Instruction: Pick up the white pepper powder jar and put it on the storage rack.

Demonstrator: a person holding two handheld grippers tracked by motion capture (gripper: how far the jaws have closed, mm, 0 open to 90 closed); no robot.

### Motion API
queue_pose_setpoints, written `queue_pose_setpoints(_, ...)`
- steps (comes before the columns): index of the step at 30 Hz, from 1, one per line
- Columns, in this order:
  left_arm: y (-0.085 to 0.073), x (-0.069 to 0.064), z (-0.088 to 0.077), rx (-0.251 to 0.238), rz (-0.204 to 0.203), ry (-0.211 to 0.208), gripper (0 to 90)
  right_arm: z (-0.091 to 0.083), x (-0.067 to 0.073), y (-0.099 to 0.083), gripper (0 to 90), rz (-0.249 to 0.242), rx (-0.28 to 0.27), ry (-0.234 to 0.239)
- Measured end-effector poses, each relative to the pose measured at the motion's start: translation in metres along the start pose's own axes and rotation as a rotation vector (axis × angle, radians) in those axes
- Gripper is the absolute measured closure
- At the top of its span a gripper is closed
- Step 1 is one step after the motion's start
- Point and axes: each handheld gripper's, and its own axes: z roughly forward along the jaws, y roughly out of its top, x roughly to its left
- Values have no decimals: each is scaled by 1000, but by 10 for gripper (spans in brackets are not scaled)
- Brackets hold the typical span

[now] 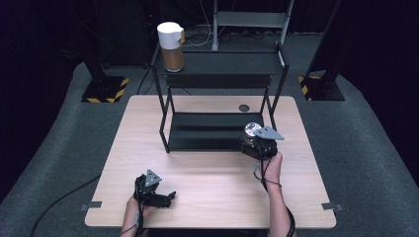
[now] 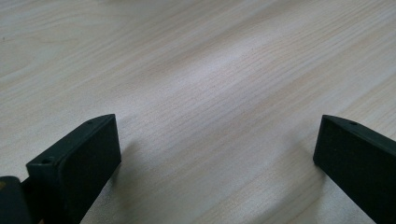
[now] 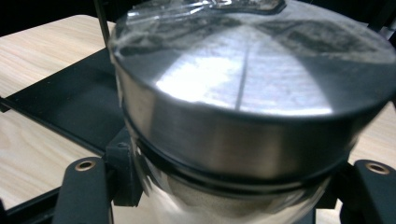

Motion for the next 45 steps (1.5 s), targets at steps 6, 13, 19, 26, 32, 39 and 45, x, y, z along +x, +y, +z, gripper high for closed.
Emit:
queue_pose_setpoints(6,0,0,0,0,0,0,1,1,-4,11,300,0,-10,-1)
queue_pose_setpoints(13,0,0,0,0,0,0,1,-1,-9,23,300,5,-25,-1)
queue_pose_setpoints(19,0,0,0,0,0,0,1,-4,-12,35,300,-2,-35,-10)
queue_pose_setpoints(26,0,0,0,0,0,0,1,-6,-15,47,300,-2,-49,-10)
queue_pose_setpoints(32,0,0,0,0,0,0,1,-6,-18,58,300,-11,-46,-11)
queue_pose_setpoints(39,0,0,0,0,0,0,1,-8,-21,68,300,-14,-49,-19)
queue_pose_setpoints(45,0,0,0,0,0,0,1,-10,-24,76,300,-14,-52,-17)
